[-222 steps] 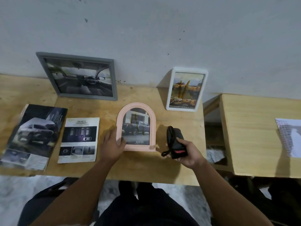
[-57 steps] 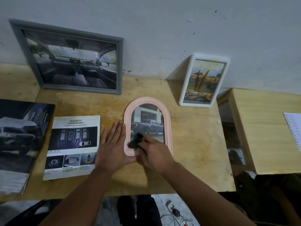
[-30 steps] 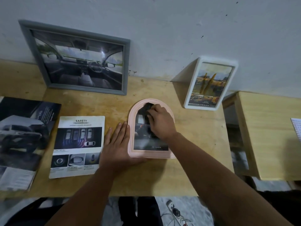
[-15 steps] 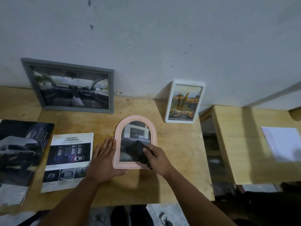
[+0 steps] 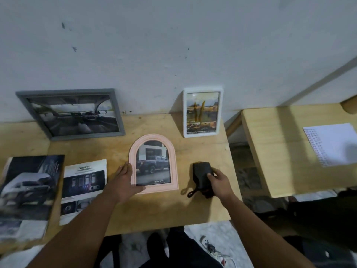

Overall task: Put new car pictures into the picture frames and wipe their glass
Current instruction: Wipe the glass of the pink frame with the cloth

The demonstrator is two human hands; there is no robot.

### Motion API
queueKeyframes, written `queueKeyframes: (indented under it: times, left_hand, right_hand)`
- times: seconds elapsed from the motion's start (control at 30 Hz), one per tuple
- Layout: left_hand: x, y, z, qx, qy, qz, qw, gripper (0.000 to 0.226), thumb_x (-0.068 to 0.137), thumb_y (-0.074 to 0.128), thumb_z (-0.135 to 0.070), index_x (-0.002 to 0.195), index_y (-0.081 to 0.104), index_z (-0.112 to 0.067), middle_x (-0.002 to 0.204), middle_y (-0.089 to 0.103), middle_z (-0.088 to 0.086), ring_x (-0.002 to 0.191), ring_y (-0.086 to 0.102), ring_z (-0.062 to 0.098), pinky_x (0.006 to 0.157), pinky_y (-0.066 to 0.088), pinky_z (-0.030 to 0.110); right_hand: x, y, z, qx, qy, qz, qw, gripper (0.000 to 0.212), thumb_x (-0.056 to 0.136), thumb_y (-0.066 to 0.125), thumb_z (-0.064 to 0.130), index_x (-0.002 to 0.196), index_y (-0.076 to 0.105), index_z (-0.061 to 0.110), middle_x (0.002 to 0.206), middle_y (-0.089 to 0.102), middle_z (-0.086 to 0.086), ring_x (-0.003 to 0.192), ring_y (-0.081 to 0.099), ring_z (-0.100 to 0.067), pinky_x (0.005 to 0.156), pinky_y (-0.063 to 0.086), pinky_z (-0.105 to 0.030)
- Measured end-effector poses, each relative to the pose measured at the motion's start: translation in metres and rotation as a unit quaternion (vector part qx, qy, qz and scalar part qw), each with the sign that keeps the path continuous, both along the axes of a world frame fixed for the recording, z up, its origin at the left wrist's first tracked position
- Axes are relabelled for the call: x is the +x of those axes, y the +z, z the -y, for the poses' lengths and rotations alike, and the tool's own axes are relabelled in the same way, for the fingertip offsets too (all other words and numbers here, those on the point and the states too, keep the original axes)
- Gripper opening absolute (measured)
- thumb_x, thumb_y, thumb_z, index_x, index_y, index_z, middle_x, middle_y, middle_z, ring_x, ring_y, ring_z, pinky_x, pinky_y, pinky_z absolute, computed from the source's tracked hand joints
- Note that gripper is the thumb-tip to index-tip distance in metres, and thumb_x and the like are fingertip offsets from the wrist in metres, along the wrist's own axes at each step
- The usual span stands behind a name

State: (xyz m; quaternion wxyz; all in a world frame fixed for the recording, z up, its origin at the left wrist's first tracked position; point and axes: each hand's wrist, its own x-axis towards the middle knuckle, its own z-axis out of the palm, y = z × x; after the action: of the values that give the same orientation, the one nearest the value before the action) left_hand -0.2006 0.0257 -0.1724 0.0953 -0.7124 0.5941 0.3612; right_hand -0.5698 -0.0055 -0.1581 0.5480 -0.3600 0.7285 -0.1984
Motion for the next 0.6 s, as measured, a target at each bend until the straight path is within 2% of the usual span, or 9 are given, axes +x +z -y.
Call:
queueKeyframes:
  times: [0.07,0.13,0.23,0.27,0.33,0.4,0.47,0.53,0.6]
  left_hand:
    - [-0.009,0.005,-0.001,0.008,0.03,-0.001,1.0,0.115,0.088,0.061,-0.071,0.164,-0.003,-0.013,0.173,-0.007,0.003,0.16,-0.004,0.023,0.128,0.015,0.042]
    - [-0.018,0.008,-0.004,-0.005,0.056,-0.003,0.998,0.108,0.091,0.06,-0.067,0.164,0.003,-0.012,0.173,0.001,0.004,0.16,0.003,0.025,0.128,0.018,0.042]
    - [-0.024,0.015,-0.006,-0.028,0.099,-0.003,0.995,0.096,0.094,0.059,-0.062,0.163,0.016,-0.011,0.171,0.017,0.005,0.157,0.017,0.027,0.126,0.026,0.042]
    - [-0.024,0.014,-0.005,-0.032,0.117,-0.009,0.993,0.093,0.094,0.059,-0.061,0.162,0.021,-0.01,0.169,0.023,0.006,0.155,0.024,0.028,0.124,0.029,0.041]
    - [-0.019,0.015,-0.003,-0.014,0.166,-0.026,0.986,0.089,0.09,0.06,-0.065,0.157,0.035,-0.012,0.16,0.041,0.01,0.145,0.04,0.032,0.117,0.041,0.044]
    - [-0.017,0.011,0.001,-0.012,0.201,-0.048,0.978,0.08,0.083,0.059,-0.072,0.144,0.049,-0.021,0.143,0.055,0.009,0.131,0.052,0.033,0.106,0.05,0.046]
    - [-0.02,0.014,0.007,-0.035,0.239,-0.09,0.966,0.055,0.09,0.063,-0.059,0.129,0.059,-0.021,0.129,0.059,0.002,0.125,0.055,0.029,0.099,0.048,0.041]
    - [-0.024,0.02,0.015,-0.057,0.277,-0.117,0.952,0.039,0.097,0.063,-0.047,0.121,0.063,-0.016,0.119,0.056,-0.003,0.12,0.055,0.024,0.095,0.044,0.038]
    - [-0.028,0.02,0.022,-0.055,0.318,-0.139,0.936,0.04,0.097,0.062,-0.05,0.116,0.066,-0.015,0.11,0.058,-0.004,0.109,0.06,0.024,0.089,0.042,0.034]
  right_hand:
    - [-0.003,-0.008,-0.004,0.009,0.106,-0.114,0.988,0.048,0.104,0.056,0.028,0.148,0.048,0.012,0.139,0.061,-0.014,0.123,0.06,-0.033,0.103,0.053,-0.047]
    - [0.003,-0.005,-0.007,0.022,0.14,-0.178,0.974,0.059,0.102,0.056,0.038,0.152,0.037,0.015,0.139,0.055,-0.016,0.122,0.059,-0.036,0.101,0.053,-0.048]
    - [0.021,0.013,-0.007,0.088,0.214,-0.289,0.929,0.089,0.096,0.057,0.055,0.16,0.008,0.019,0.151,0.032,-0.017,0.136,0.039,-0.04,0.106,0.041,-0.053]
    - [0.028,0.02,-0.006,0.089,0.236,-0.322,0.913,0.096,0.094,0.058,0.057,0.161,0.0,0.019,0.156,0.024,-0.017,0.141,0.032,-0.04,0.109,0.038,-0.055]
    - [0.043,0.028,0.002,0.043,0.258,-0.338,0.904,0.098,0.095,0.058,0.054,0.161,-0.006,0.02,0.16,0.017,-0.016,0.145,0.026,-0.04,0.113,0.034,-0.057]
    - [0.06,0.033,0.015,0.001,0.284,-0.284,0.916,0.09,0.097,0.057,0.048,0.163,0.001,0.02,0.159,0.023,-0.016,0.145,0.029,-0.039,0.114,0.037,-0.054]
    - [0.082,0.036,0.032,0.001,0.268,-0.154,0.951,0.074,0.101,0.057,0.043,0.161,0.021,0.016,0.155,0.038,-0.014,0.142,0.041,-0.036,0.111,0.042,-0.046]
    - [0.105,0.039,0.045,0.04,0.219,-0.021,0.975,0.05,0.103,0.06,0.037,0.145,0.048,0.014,0.141,0.057,-0.01,0.124,0.059,-0.029,0.103,0.052,-0.04]
    - [0.119,0.034,0.052,0.068,0.201,0.025,0.977,0.029,0.101,0.063,0.037,0.124,0.06,0.019,0.126,0.067,-0.008,0.101,0.067,-0.019,0.09,0.058,-0.036]
